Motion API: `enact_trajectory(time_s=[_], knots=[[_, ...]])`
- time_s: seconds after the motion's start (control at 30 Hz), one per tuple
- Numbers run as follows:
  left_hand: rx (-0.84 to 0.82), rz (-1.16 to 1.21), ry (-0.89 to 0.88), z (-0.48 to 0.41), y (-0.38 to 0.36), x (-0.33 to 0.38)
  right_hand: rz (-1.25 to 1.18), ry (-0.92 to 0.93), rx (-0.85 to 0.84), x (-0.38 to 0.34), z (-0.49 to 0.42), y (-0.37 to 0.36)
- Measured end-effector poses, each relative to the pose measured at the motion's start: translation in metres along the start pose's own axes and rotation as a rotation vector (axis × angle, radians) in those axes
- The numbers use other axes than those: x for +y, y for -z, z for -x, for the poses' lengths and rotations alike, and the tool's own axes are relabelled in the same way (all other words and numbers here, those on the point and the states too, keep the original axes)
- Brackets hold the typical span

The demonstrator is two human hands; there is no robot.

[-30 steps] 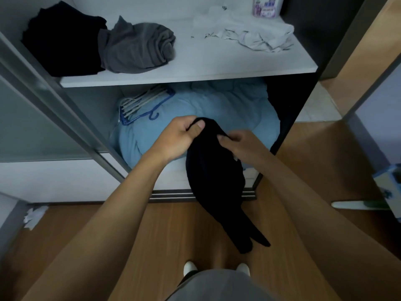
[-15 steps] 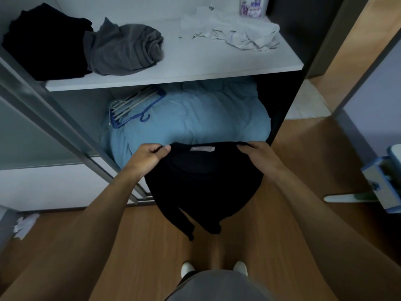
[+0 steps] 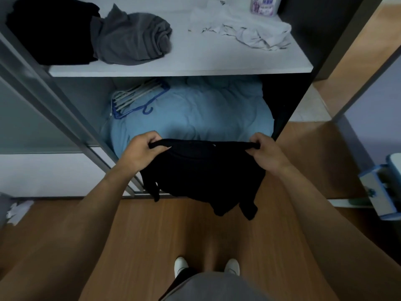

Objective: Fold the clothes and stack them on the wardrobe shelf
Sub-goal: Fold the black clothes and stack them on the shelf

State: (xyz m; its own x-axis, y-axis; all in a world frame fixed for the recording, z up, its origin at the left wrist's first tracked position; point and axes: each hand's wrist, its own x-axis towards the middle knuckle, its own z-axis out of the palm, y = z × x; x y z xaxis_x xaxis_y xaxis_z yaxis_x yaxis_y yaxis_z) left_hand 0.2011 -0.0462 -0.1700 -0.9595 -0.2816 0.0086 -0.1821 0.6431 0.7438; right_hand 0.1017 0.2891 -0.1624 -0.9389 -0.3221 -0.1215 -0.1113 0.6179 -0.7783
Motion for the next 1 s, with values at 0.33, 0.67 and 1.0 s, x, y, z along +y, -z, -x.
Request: enact_trajectory(time_s=[0.33, 0.67, 1.0], knots=[[-0.014, 0.402, 0.286, 0.015, -0.049, 0.033, -0.466, -0.291, -0.044, -0.011, 0.026, -0.057], [-0.194, 0.382, 0.072, 0.047, -0.100, 0.041, -0.623, -0.424, -0.210, -0.038, 0.046, -0.095], [-0.224, 0.296, -0.050, 0.067, -0.105, 0.042, -0.629, -0.431, -0.072, -0.047, 0.053, -0.094]])
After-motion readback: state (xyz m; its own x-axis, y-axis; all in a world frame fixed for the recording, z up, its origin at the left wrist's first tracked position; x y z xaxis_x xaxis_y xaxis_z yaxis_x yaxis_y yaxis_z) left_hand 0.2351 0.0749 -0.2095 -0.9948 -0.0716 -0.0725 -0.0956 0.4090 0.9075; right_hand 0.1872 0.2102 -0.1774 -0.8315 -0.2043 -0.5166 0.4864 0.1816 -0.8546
